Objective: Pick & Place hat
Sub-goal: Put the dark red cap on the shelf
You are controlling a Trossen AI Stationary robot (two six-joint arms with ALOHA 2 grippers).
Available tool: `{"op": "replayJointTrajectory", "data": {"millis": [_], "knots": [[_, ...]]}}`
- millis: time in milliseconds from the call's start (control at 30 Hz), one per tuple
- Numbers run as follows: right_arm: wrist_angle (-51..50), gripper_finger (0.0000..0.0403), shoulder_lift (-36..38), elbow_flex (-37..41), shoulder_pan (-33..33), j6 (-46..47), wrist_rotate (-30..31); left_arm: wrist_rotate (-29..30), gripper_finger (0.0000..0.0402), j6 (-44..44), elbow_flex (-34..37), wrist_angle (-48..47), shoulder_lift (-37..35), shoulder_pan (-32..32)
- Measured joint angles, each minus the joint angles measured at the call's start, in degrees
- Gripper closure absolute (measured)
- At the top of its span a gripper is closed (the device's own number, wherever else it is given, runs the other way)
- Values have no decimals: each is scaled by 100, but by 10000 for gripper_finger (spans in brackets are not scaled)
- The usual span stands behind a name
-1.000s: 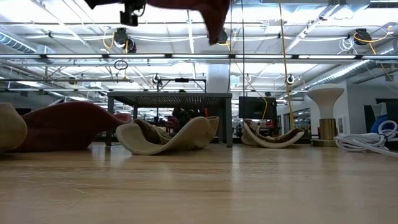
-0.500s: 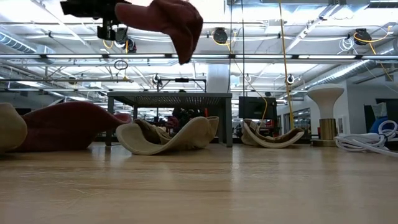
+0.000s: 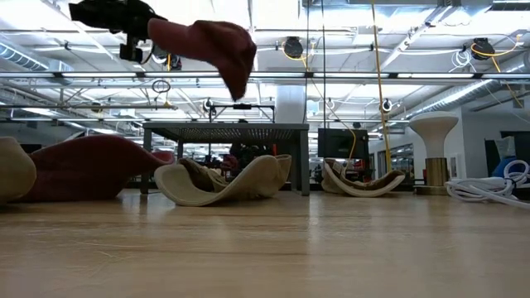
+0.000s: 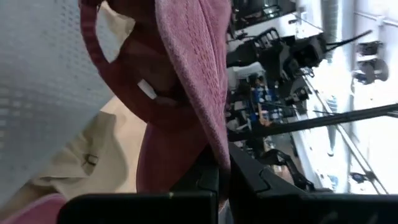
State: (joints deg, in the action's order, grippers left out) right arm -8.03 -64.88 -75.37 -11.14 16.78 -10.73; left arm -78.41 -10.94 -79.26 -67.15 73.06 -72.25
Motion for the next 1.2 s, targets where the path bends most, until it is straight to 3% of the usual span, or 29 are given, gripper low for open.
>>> {"op": "replayJointTrajectory", "data": {"millis": [233,467,700,1200], "knots": [[-20,202,2,0,0,-589,-6,803,394,-141,0,193,7,4],[-68,202,4,0,0,-1256,-462,1548,394,-1392,2,1437,57,329],[-177,202,4,0,0,-1752,-460,1545,394,-2208,2,2129,417,710],[-579,202,72,0,0,-2243,-462,1126,394,-2104,2,2094,1605,1018]]}}
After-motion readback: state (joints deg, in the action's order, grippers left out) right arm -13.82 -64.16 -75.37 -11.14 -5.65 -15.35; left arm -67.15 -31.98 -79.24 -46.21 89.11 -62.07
